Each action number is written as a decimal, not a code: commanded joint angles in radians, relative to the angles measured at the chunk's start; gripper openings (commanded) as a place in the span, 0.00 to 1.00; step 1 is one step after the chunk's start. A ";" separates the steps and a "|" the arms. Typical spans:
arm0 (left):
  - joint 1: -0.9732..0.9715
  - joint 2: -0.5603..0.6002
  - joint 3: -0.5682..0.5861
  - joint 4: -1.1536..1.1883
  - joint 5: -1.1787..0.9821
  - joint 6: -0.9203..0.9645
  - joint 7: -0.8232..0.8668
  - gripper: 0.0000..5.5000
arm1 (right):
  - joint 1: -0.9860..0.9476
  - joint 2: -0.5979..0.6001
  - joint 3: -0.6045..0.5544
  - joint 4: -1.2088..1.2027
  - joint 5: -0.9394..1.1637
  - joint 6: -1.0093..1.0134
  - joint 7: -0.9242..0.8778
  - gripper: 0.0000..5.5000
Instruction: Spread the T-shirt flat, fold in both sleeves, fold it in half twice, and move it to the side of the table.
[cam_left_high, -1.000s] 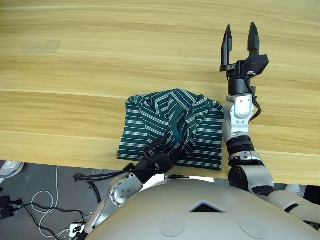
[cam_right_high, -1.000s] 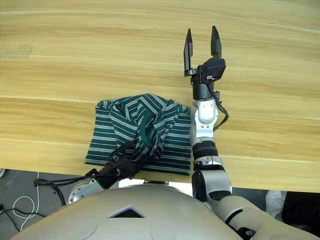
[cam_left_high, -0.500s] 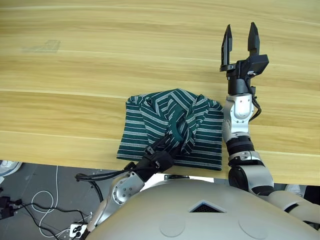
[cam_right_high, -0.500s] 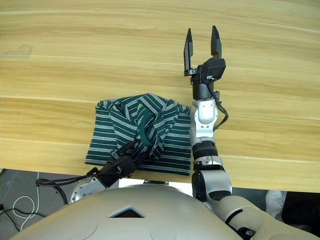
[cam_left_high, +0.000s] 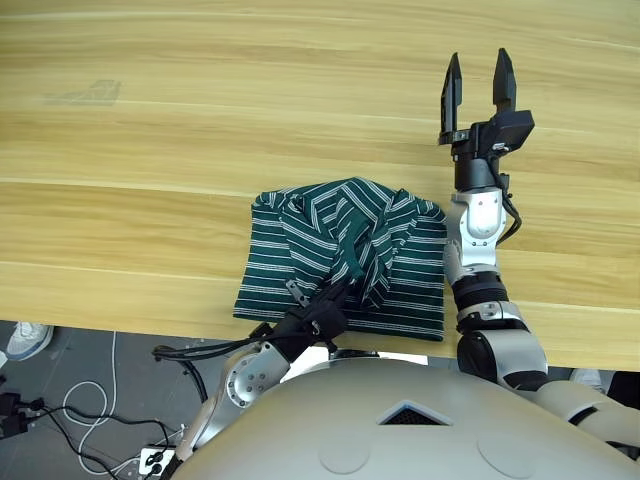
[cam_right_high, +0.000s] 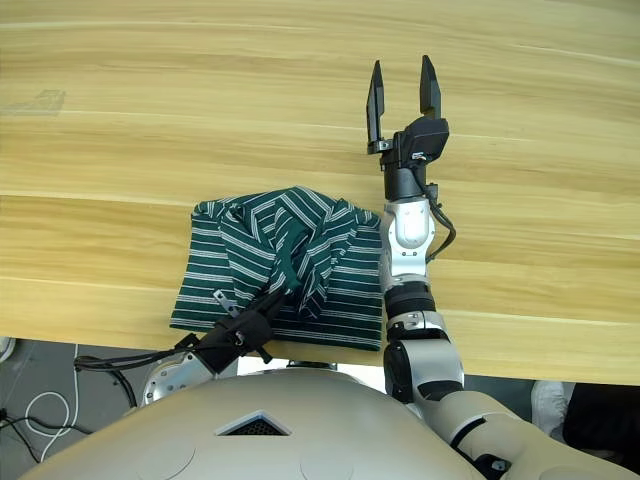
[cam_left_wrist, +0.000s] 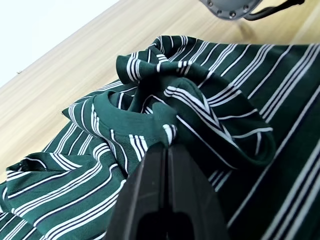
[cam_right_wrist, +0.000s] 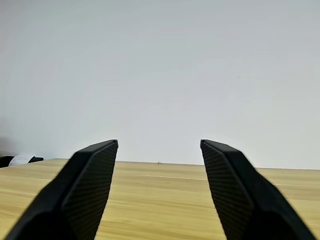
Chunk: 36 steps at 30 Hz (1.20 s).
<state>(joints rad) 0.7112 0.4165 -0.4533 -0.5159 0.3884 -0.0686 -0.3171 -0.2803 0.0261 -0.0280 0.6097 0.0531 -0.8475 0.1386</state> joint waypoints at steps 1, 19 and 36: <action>-0.016 0.003 0.005 0.009 0.002 -0.012 0.010 0.00 | -0.018 -0.005 0.002 0.013 -0.011 0.006 -0.004 0.56; -0.588 0.055 0.234 0.078 -0.153 0.097 -0.151 0.00 | 0.163 -0.052 0.159 -0.333 0.195 0.274 0.288 0.56; -0.777 0.148 0.299 0.054 -0.161 0.159 -0.270 0.00 | 0.579 -0.227 0.379 -0.859 0.370 0.782 0.460 0.56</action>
<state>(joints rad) -0.0586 0.5614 -0.1436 -0.4570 0.2249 0.0889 -0.5785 0.2907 -0.2214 0.3272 -0.2597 0.4515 -0.0844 0.6172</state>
